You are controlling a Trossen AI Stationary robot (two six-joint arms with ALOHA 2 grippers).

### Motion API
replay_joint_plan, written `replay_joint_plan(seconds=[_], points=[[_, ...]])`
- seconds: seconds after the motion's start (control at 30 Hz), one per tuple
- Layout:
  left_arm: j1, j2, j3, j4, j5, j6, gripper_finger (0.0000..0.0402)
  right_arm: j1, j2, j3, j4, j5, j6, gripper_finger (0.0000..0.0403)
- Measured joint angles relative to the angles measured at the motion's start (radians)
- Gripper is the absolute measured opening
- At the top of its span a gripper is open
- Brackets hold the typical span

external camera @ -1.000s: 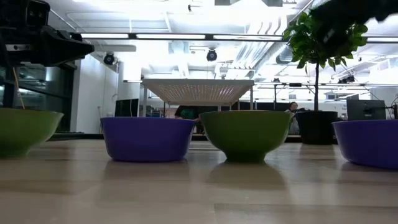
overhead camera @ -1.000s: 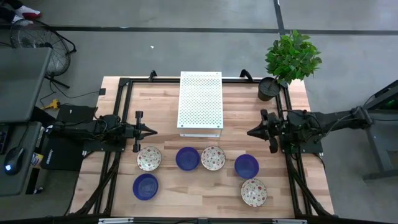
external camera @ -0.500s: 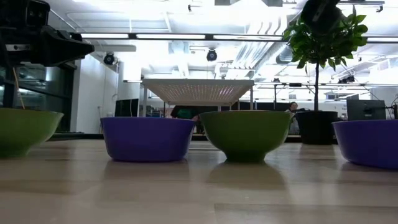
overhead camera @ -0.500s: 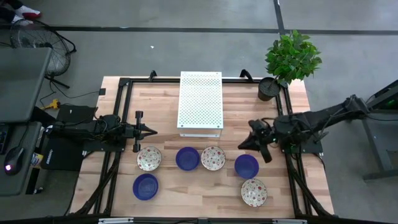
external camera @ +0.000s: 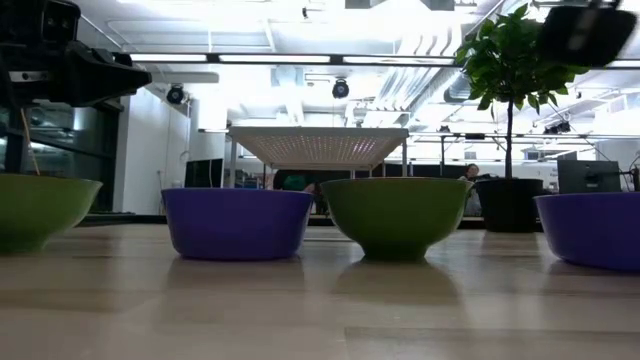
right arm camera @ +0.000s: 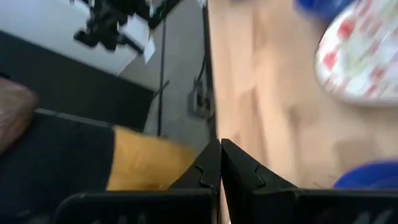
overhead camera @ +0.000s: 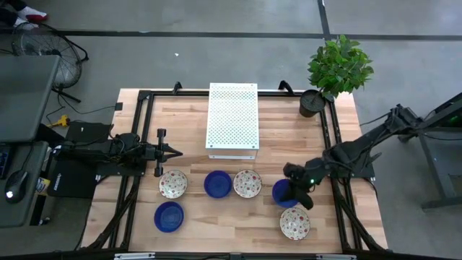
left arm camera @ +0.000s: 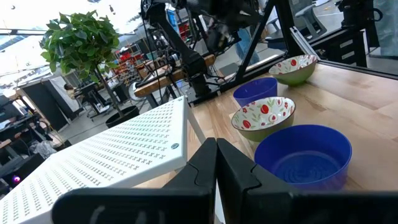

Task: Pick & Place Mini bowls
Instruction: Put the bottom green bowl on the shelf

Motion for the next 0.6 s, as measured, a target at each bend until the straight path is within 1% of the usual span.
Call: replay_joint_plan(seconds=[0.1, 0.17, 0.43, 0.6], points=[[0.000, 0.000, 0.000, 0.000, 0.000, 0.000, 0.0000, 0.037, 0.018, 0.000, -0.001, -0.060, 0.067, 0.0000], [0.000, 0.000, 0.000, 0.000, 0.000, 0.000, 0.0000, 0.071, 0.023, 0.000, -0.005, -0.078, 0.103, 0.0000], [0.000, 0.000, 0.000, 0.000, 0.000, 0.000, 0.0000, 0.250, 0.023, 0.000, -0.117, -0.076, 0.134, 0.0000], [0.000, 0.000, 0.000, 0.000, 0.000, 0.000, 0.0000, 0.334, 0.023, 0.000, -0.194, -0.074, 0.177, 0.0000]])
